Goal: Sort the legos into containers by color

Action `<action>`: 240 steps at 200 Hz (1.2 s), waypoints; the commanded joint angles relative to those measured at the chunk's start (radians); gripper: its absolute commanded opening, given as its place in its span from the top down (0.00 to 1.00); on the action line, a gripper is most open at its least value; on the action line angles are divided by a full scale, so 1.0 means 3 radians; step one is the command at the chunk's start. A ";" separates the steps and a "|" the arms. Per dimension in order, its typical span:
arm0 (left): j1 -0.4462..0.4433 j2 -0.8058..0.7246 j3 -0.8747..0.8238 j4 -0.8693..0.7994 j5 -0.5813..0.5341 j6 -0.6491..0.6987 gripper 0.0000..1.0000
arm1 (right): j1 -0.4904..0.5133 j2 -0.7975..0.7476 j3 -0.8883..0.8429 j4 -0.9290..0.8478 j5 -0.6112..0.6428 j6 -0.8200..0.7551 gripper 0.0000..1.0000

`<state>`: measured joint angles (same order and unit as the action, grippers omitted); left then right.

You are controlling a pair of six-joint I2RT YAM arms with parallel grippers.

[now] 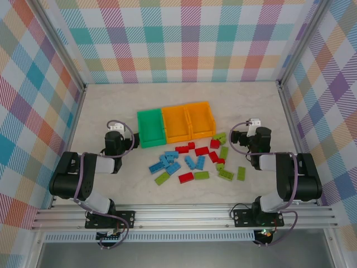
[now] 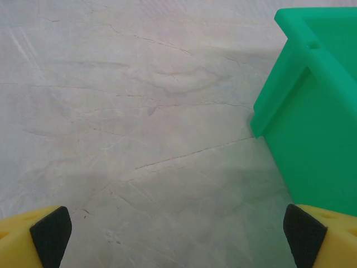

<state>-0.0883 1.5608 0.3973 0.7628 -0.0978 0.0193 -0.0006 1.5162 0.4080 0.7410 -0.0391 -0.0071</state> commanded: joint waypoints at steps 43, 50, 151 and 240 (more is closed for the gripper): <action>0.0057 0.0019 0.0082 0.0142 -0.0014 0.0030 0.00 | -0.0019 0.0032 0.0072 0.0127 -0.0084 0.0049 0.00; 0.0058 0.0018 0.0082 0.0147 -0.0011 0.0032 0.00 | -0.0019 0.0034 0.0072 0.0127 -0.0084 0.0050 0.00; 0.0059 0.0018 0.0082 0.0142 -0.0007 0.0024 0.00 | -0.0020 0.0032 0.0072 0.0122 -0.0084 0.0055 0.00; 0.0054 -0.0285 0.1168 -0.2065 -0.0263 -0.0241 0.00 | -0.0030 -0.0332 0.1269 -0.2455 0.0038 0.0348 0.05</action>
<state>-0.0883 1.5440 0.5022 0.5690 -0.1131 0.0105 -0.0029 1.4834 0.6224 0.3893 -0.0185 0.0334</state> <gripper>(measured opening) 0.999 0.972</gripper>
